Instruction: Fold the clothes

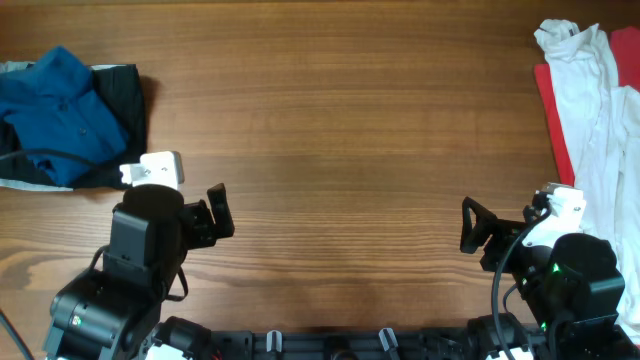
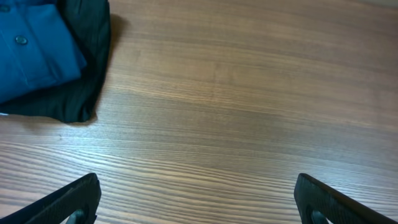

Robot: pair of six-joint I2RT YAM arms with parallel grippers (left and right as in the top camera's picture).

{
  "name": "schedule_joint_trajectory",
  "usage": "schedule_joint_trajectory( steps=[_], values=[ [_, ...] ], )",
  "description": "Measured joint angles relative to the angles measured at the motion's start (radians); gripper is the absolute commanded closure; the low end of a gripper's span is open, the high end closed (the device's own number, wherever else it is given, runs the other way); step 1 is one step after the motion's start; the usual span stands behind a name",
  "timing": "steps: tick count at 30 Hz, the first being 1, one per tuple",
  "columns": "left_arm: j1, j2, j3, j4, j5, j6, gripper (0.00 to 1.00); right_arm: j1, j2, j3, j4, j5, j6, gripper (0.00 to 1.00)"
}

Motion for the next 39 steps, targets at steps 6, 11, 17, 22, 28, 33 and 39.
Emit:
schedule_joint_trajectory(
  steps=[6,11,17,22,28,33,39],
  values=[
    [0.0,0.028,0.0,-0.001,0.0,0.0,0.0,0.0,0.0,0.0,0.0,0.003,0.0,0.0],
    [0.0,0.034,0.0,-0.001,0.0,0.0,0.0,0.0,0.0,0.0,0.0,0.006,0.0,0.0],
    [0.0,0.034,0.0,-0.001,0.0,0.0,0.0,0.0,0.0,0.0,-0.012,0.013,0.0,0.0],
    [0.0,0.034,0.0,-0.001,0.0,0.0,0.0,0.0,-0.079,-0.045,0.089,0.044,-0.028,0.0],
    [0.0,0.034,0.0,-0.003,-0.001,0.0,0.0,-0.015,-0.343,-0.32,0.366,0.027,-0.107,0.0],
    [0.0,0.034,0.0,-0.004,-0.001,0.0,0.0,-0.048,-0.443,-0.484,0.564,-0.004,-0.168,0.0],
    [0.0,0.034,0.0,-0.005,-0.001,0.0,0.0,-0.05,-0.445,-0.612,0.869,-0.021,-0.267,0.0]
  ],
)
